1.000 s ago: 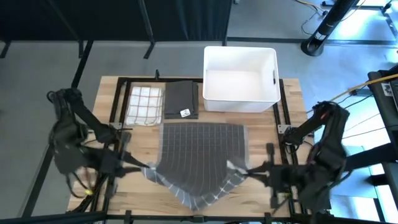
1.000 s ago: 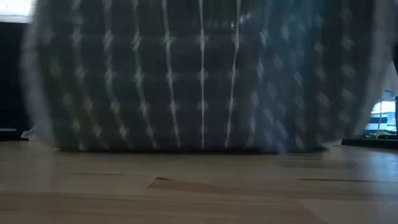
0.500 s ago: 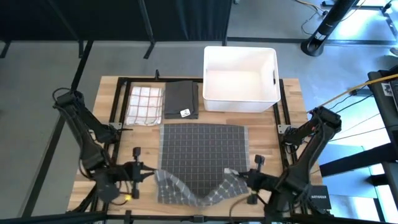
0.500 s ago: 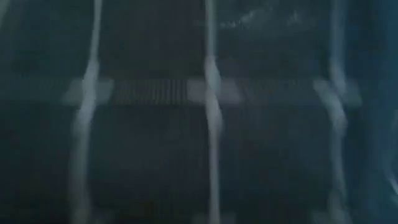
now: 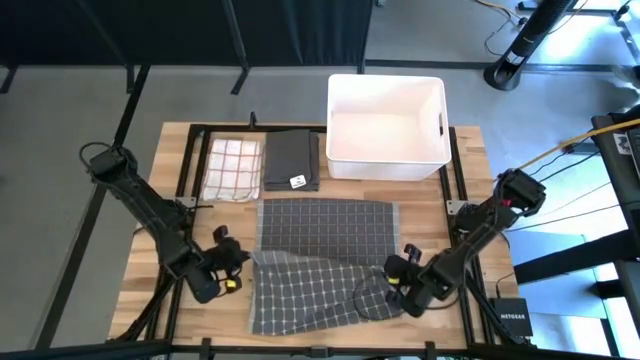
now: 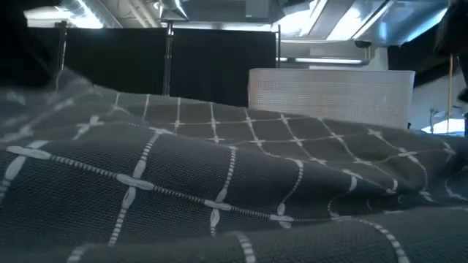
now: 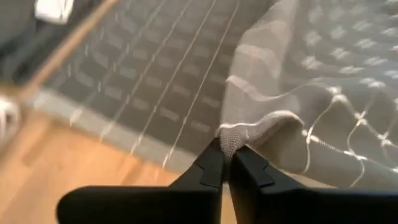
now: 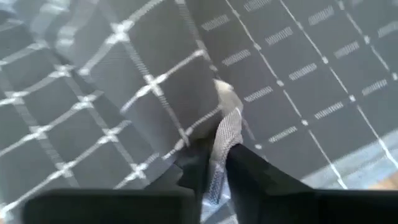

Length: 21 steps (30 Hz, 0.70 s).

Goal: Fold towel
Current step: Fold the grey patterned towel

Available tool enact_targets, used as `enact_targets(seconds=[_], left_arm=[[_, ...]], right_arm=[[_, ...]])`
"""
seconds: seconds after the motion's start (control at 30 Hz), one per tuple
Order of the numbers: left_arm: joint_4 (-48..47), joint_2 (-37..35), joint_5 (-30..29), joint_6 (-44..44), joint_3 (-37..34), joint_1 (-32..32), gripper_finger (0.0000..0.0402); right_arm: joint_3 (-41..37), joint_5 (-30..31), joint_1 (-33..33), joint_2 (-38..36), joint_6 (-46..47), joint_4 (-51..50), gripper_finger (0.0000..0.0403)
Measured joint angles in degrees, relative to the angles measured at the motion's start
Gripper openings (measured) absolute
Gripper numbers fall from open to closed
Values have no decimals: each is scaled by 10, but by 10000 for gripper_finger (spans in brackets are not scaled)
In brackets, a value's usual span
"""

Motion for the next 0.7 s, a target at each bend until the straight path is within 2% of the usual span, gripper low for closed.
enact_targets(seconds=[0.1, 0.17, 0.27, 0.3, 0.37, 0.43, 0.5, 0.6, 0.7], left_arm=[[-5, 0, 55, -21, -6, 20, 37], [-6, -3, 104, -22, -2, 32, 65], [-6, -17, 197, 24, 18, 58, 103], [-5, -24, 216, 39, 25, 67, 112], [-5, -34, 219, 56, 35, 84, 124], [-5, -40, 177, 80, 41, 103, 129], [-5, -40, 115, 104, 41, 127, 130], [-1, -30, 34, 120, 30, 170, 131], [2, -11, 13, 120, 12, 220, 131]], right_arm=[[2, -60, -25, 0, -1, -20, 103], [15, -131, -44, 0, -15, -51, 133], [42, -249, -77, -1, -50, -104, 168], [51, -267, -88, -1, -60, -118, 176], [66, -261, -110, -1, -84, -137, 188], [77, -210, -132, -1, -122, -140, 193], [80, -131, -148, -2, -152, -129, 195], [79, 39, -165, -2, -172, -98, 195], [68, 200, -185, -2, -179, -69, 195]])
